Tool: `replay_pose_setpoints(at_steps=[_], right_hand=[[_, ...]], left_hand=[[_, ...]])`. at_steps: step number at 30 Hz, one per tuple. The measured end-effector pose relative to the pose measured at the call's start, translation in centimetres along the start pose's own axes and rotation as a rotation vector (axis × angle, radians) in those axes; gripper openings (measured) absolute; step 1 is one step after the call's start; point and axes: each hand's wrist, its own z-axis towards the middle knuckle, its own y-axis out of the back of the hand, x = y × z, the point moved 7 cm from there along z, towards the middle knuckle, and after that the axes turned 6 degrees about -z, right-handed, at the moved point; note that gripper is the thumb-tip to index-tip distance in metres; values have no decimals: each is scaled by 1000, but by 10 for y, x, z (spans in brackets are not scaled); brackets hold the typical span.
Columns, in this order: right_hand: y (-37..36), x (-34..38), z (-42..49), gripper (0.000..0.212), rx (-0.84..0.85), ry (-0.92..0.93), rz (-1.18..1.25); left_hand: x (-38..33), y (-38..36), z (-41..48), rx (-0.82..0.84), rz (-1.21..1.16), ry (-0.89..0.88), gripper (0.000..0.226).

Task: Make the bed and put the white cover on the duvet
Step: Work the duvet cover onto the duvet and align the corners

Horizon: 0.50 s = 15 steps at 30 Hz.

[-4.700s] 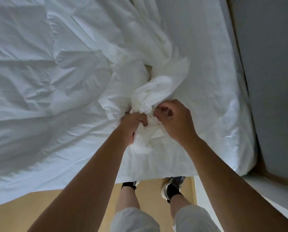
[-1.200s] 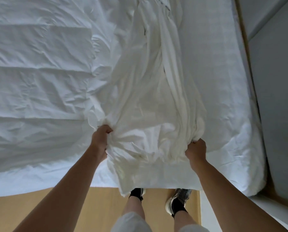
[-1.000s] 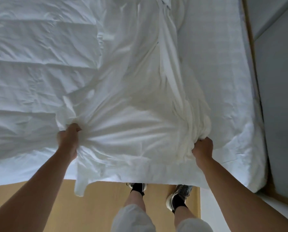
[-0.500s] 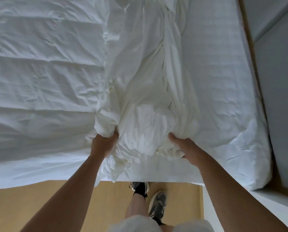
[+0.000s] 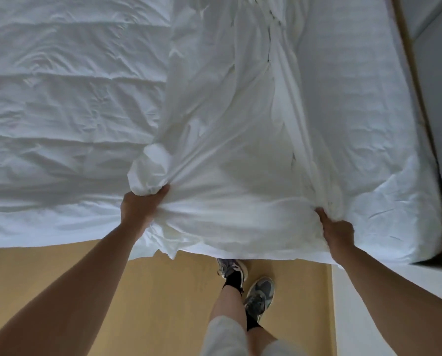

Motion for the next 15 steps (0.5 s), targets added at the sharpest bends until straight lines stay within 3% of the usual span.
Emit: replay_pose_setpoints(at_steps=[5, 9, 11, 13, 15], right_hand=[[6, 1, -4, 72, -16, 96, -118], [-4, -1, -13, 88, -38, 128, -184], [-15, 3, -26, 78, -41, 152, -218], [-24, 9, -38, 69, -28, 179, -210], [-36, 16, -55, 62, 23, 212, -207]], left_hand=[[7, 86, 23, -153, -27, 8, 78], [-1, 94, 37, -228, 0, -1, 82], [-5, 95, 41, -261, 114, -21, 96], [-17, 89, 32, -387, 322, -204, 112], [-48, 54, -15, -449, 367, -688, 102]])
